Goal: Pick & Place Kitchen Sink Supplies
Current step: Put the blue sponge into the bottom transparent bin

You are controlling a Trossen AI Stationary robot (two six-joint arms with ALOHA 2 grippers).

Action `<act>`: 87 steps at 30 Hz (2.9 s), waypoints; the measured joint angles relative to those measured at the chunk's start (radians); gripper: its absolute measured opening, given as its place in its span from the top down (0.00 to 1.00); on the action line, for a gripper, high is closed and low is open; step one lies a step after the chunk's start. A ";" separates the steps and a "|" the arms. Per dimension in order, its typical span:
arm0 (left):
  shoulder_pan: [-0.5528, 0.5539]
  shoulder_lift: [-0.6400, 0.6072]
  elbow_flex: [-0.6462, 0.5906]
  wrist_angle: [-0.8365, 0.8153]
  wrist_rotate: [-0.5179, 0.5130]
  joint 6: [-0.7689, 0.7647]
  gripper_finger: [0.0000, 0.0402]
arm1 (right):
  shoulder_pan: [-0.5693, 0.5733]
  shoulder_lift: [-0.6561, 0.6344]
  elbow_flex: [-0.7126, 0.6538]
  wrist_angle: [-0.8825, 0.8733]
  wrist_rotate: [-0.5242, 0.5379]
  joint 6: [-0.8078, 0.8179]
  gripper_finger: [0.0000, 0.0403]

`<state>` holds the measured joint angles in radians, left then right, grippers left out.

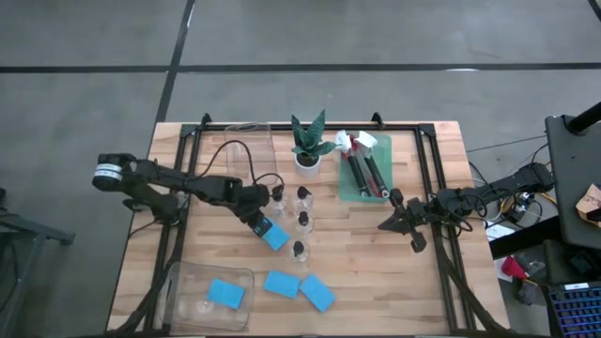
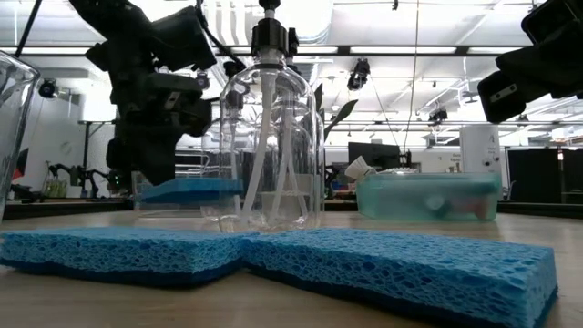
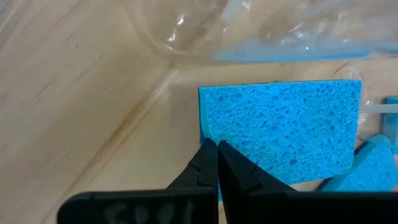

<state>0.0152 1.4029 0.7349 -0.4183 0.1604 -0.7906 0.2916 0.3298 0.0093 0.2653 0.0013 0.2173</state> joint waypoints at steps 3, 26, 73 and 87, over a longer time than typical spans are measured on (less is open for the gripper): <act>0.005 0.001 0.000 0.001 0.008 0.005 1.00 | 0.000 0.000 0.000 0.000 0.000 0.000 0.98; 0.003 0.055 0.015 0.123 0.024 0.070 1.00 | 0.000 0.000 0.000 0.000 0.000 0.000 0.98; -0.009 0.053 0.057 -0.101 0.123 0.075 0.47 | 0.000 0.000 0.000 0.000 0.000 0.000 0.98; 0.000 0.049 0.089 -0.076 0.139 0.117 0.47 | 0.000 0.000 0.000 0.000 0.000 0.000 0.98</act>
<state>0.0150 1.4517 0.8235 -0.4946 0.2995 -0.6732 0.2918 0.3298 0.0093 0.2653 0.0013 0.2173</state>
